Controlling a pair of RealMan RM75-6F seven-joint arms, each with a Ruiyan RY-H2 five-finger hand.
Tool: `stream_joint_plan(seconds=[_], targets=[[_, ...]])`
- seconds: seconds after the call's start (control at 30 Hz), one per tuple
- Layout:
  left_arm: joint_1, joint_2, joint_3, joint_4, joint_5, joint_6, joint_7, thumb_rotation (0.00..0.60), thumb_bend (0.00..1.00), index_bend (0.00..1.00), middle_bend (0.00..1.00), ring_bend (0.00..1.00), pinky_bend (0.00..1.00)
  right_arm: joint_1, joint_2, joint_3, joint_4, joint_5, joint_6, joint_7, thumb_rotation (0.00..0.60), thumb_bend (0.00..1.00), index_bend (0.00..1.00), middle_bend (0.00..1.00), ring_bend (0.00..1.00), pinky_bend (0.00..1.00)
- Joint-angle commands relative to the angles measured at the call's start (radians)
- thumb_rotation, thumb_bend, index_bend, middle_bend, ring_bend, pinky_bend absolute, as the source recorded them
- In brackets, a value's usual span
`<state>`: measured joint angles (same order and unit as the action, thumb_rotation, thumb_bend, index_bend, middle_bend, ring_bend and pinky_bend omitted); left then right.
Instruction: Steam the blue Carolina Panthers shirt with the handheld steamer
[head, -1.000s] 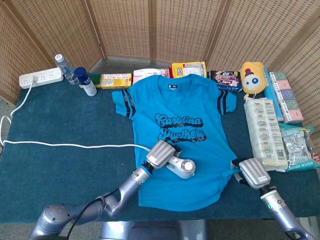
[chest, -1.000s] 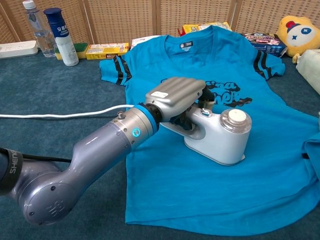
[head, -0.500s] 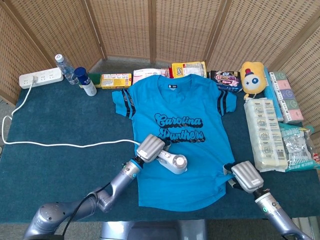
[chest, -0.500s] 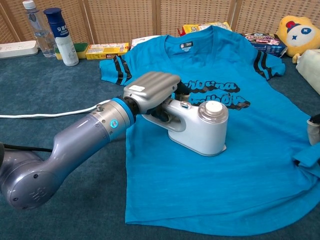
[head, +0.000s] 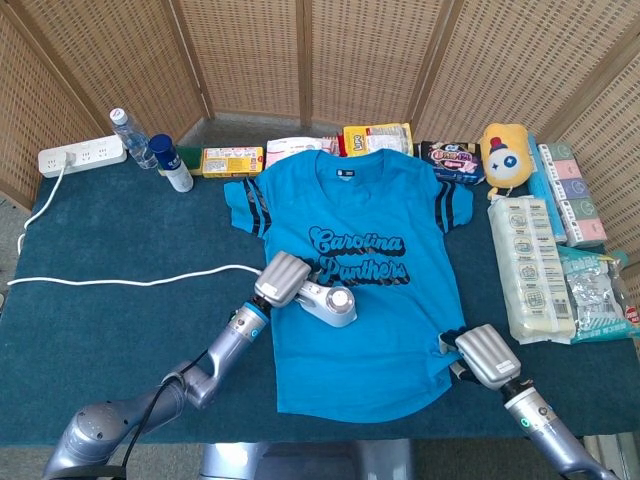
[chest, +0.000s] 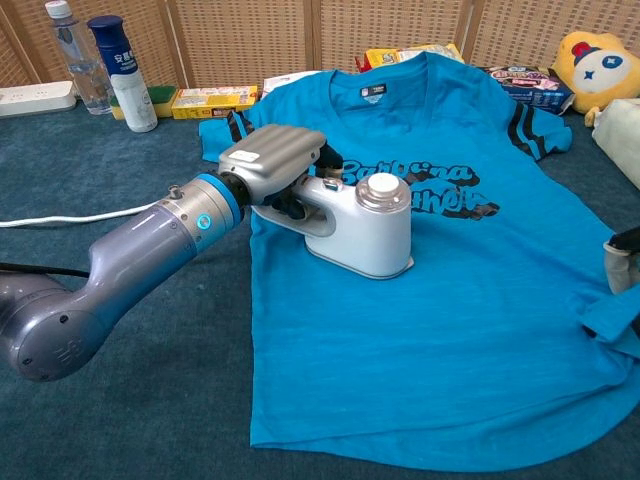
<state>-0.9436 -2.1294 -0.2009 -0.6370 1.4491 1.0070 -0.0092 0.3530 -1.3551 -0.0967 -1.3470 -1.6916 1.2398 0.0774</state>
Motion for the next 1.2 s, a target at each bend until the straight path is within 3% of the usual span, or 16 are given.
stream_joint_plan(seconds=[0.03, 0.43, 1.2], targets=[[-0.007, -0.007, -0.015, 0.037, -0.015, -0.004, 0.000, 0.600, 0.39, 0.69, 0.77, 0.68, 0.74, -0.001, 0.005, -0.001, -0.002, 0.002, 0.000, -0.001, 0.600, 0.58, 0.63, 0.57, 0.60, 0.71], [-0.004, -0.023, -0.054, 0.143, -0.069, 0.003, 0.021, 0.600, 0.39, 0.69, 0.77, 0.68, 0.74, -0.005, 0.015, -0.002, -0.005, 0.004, 0.003, 0.003, 0.600, 0.57, 0.63, 0.57, 0.60, 0.71], [-0.092, -0.120, -0.099, 0.196, -0.111, -0.006, 0.074, 0.600, 0.39, 0.69, 0.77, 0.68, 0.74, -0.023, 0.033, -0.003, -0.003, 0.019, 0.012, 0.008, 0.600, 0.58, 0.63, 0.57, 0.61, 0.72]])
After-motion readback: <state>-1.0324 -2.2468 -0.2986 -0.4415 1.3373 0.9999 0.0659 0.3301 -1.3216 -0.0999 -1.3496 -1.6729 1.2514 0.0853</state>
